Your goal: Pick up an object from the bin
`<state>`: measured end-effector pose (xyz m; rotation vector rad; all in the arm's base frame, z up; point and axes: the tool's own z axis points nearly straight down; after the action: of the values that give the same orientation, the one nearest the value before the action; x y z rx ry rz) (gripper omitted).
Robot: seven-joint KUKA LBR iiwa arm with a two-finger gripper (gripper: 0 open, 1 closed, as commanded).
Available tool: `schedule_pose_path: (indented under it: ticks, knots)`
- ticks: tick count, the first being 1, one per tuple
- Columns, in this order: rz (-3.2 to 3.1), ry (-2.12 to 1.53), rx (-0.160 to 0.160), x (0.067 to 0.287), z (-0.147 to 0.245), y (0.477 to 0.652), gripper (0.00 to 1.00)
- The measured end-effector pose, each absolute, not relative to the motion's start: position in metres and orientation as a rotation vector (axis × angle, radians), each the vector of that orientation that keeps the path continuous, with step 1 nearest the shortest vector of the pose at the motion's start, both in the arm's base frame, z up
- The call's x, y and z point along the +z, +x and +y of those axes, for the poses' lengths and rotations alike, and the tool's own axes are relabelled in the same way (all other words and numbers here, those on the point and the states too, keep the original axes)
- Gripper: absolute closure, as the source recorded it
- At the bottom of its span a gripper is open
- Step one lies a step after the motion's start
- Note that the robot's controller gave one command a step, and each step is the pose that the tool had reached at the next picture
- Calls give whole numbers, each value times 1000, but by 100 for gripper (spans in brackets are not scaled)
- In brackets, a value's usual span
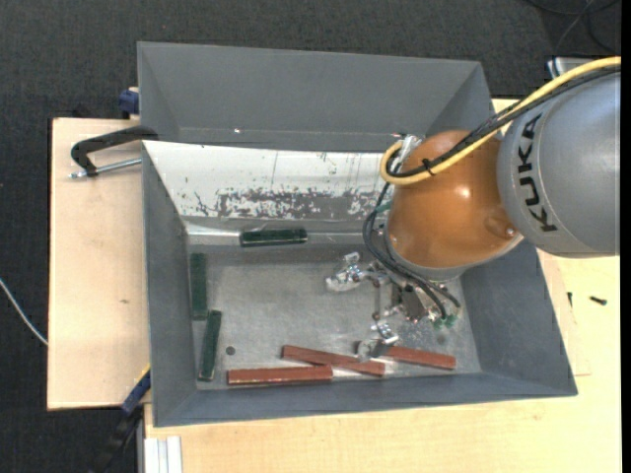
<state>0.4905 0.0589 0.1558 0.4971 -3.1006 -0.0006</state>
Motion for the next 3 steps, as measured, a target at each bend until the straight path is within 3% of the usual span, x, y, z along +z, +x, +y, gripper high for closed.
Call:
schedule_pose_path:
  ticks: [1,2,3]
  knots:
    - [-3053,738,-2,115,59,493,0]
    - [-2963,1054,-3,88,19,499,0]
    - [-2910,1188,-5,75,-22,492,100]
